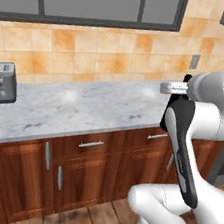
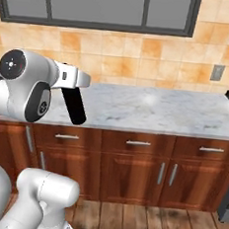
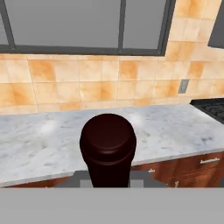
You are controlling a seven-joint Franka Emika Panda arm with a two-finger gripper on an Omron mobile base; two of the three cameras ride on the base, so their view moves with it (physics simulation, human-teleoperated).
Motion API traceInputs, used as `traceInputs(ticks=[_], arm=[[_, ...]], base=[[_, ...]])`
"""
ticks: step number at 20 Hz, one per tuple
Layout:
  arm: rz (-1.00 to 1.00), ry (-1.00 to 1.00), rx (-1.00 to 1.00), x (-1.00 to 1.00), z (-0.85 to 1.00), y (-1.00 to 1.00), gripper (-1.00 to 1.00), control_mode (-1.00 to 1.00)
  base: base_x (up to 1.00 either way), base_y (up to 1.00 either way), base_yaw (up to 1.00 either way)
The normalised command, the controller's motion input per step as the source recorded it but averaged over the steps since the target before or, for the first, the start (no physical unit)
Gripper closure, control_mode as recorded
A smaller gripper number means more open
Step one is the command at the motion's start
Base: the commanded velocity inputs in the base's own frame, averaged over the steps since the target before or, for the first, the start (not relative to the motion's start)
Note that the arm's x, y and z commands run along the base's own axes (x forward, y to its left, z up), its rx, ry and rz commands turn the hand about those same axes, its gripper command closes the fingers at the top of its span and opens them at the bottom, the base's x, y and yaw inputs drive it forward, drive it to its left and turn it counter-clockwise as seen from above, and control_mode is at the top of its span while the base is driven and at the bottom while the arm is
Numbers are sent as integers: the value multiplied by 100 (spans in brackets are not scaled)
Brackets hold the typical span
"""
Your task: Move the drinks to the dining counter.
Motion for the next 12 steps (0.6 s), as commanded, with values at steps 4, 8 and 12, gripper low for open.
traceInputs(ticks=[4, 8, 12], arm=[[0, 0, 0, 0, 0, 0, 100, 100], [0, 0, 0, 0, 0, 0, 100, 100], [0, 0, 0, 0, 0, 0, 100, 100]], base=[[-80, 0, -13], [-99, 0, -10], [-87, 0, -17]])
